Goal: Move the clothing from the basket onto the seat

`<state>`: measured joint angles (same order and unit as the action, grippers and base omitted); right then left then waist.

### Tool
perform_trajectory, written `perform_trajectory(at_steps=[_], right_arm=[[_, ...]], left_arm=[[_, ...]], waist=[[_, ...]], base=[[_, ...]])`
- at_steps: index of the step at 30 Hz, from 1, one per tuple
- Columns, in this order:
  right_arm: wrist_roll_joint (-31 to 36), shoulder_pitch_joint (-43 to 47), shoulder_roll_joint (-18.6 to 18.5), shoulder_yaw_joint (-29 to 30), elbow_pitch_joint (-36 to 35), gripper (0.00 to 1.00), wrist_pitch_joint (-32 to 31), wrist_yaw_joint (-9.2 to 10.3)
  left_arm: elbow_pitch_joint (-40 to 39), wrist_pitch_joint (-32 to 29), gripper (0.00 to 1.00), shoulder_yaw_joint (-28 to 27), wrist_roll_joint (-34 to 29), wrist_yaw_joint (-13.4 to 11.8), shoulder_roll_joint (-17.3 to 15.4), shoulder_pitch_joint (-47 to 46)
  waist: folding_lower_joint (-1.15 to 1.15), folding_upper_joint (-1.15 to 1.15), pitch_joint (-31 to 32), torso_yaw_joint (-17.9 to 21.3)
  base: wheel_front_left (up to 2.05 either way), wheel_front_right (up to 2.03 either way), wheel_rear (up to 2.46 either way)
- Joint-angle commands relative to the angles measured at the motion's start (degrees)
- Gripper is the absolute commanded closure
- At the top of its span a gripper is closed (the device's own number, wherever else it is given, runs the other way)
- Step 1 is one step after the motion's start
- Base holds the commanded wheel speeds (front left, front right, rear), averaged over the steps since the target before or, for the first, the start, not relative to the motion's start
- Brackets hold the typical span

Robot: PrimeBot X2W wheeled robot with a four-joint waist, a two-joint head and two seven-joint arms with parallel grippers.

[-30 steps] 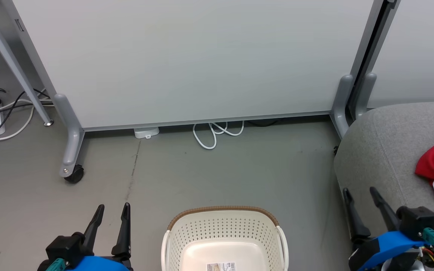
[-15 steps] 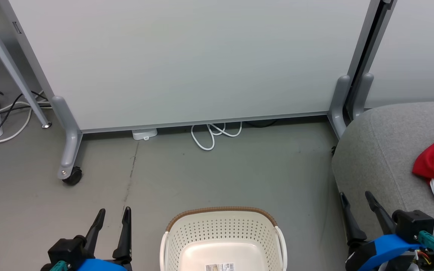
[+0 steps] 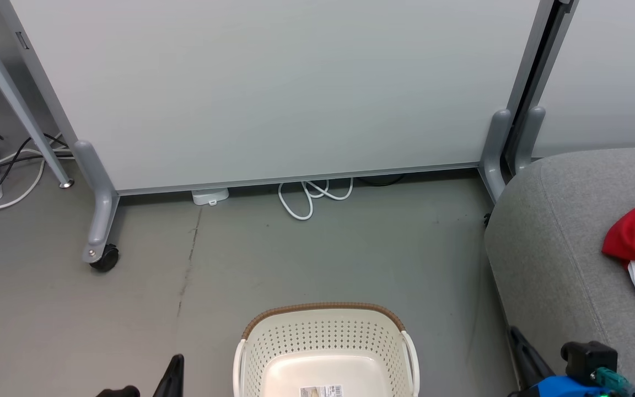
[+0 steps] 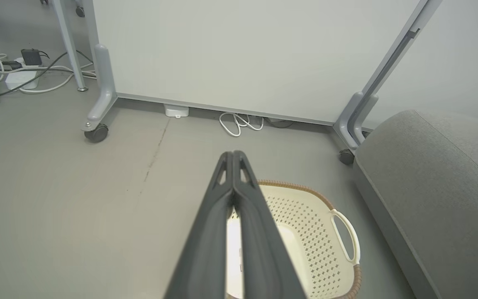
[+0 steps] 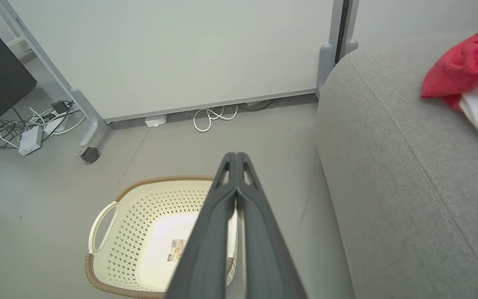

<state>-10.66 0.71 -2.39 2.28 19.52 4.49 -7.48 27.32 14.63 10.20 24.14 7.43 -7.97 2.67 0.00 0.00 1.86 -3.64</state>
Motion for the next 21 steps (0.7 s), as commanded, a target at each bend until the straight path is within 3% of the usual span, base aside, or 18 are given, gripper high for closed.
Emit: perform_trajectory(at_steps=[1, 5, 21], right_arm=[[-0.26, 0.03, 0.02, 0.02, 0.29, 1.00, -0.13, 0.00], [-0.63, 0.60, 0.14, 0.03, 2.08, 1.00, -0.40, 0.00], [-17.69, -1.13, -0.02, 0.95, 0.39, 1.00, -2.64, 0.00]], left_arm=[[0.17, -0.07, 1.00, -0.05, 0.21, 0.00, 0.08, 0.13], [1.79, -0.17, 1.00, -0.14, 0.52, 0.00, 0.66, 1.04], [-1.47, -4.58, 1.00, -3.68, 14.77, 0.01, 1.57, -1.21]], waist=[[0.00, 0.00, -0.01, 0.01], [0.00, 0.00, -0.02, 0.05], [0.00, 0.00, -0.28, 0.51]], base=[[0.00, 0.00, 0.00], [0.00, 0.00, 0.00], [0.00, 0.00, 0.00]])
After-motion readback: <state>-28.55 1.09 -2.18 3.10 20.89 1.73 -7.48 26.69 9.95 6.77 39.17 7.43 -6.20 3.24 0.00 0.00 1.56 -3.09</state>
